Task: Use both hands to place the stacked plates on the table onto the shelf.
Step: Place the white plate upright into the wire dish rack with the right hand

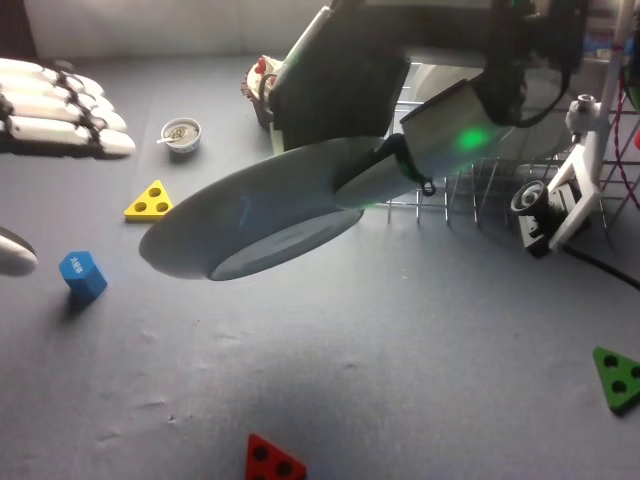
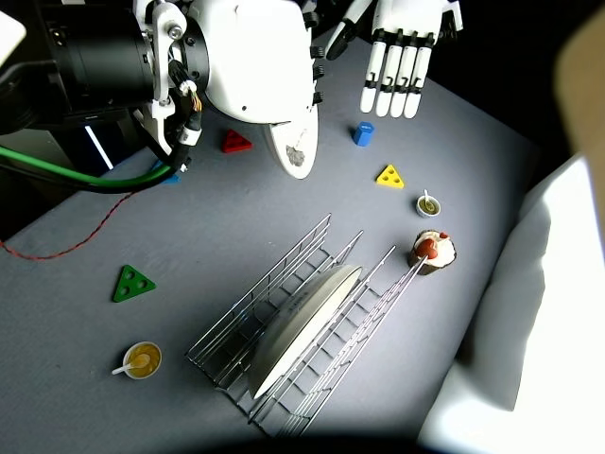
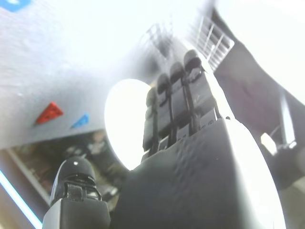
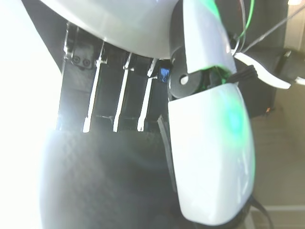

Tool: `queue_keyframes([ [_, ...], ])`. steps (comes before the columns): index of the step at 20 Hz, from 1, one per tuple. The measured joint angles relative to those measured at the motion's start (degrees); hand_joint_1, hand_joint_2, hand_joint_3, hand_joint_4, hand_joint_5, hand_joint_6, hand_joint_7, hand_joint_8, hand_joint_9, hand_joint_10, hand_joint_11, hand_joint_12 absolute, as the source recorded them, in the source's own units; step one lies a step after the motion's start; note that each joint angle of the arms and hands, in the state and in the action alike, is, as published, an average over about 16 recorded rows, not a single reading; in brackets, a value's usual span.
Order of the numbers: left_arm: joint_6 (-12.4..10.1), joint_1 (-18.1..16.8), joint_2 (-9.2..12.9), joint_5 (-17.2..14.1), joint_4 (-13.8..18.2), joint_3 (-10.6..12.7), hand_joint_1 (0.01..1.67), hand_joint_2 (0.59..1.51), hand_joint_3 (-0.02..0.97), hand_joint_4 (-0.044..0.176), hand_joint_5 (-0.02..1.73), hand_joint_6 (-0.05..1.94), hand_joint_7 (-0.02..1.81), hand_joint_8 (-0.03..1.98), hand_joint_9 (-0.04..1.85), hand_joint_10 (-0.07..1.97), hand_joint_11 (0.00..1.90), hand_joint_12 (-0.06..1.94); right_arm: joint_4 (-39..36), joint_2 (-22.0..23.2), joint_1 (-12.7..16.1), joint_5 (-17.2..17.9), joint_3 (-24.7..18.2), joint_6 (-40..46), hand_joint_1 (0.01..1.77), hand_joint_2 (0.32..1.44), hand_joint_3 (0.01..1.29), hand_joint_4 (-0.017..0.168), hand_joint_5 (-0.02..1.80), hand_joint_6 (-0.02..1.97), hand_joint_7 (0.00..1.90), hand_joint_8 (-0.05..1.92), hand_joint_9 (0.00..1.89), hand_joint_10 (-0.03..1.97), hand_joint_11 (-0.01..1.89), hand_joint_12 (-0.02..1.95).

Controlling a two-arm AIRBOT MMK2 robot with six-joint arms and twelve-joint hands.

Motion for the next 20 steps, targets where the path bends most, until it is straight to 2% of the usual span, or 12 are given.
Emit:
queue_keyframes([
  [7, -0.6, 1.5, 1.1, 0.9, -0.3, 0.8, 0.07, 1.095, 0.019, 0.000, 0.17, 0.01, 0.20, 0.00, 0.17, 0.01, 0.18, 0.02, -3.5, 1.3, 1.7, 1.6, 3.0, 9.3, 1.39, 0.99, 0.01, -0.009, 0.93, 0.84, 1.06, 0.73, 1.13, 0.86, 1.35, 0.14],
  [13, -1.3, 1.8, 1.2, 0.0, 1.7, 1.2, 0.07, 1.095, 0.019, 0.000, 0.17, 0.01, 0.20, 0.00, 0.17, 0.01, 0.18, 0.02, -4.2, 2.8, 1.8, 2.1, 4.5, 11.7, 1.40, 0.99, 0.01, -0.010, 0.93, 0.83, 1.08, 0.66, 1.15, 0.75, 1.23, 0.47],
  [20, -1.5, 2.6, 1.2, -1.2, 3.3, 0.6, 0.07, 1.094, 0.018, -0.001, 0.18, 0.01, 0.21, 0.00, 0.19, 0.01, 0.18, 0.02, -3.8, 4.2, 1.1, 2.9, 5.7, 10.9, 1.42, 0.99, 0.01, -0.012, 0.93, 0.83, 1.10, 0.56, 1.19, 0.60, 1.09, 0.90],
])
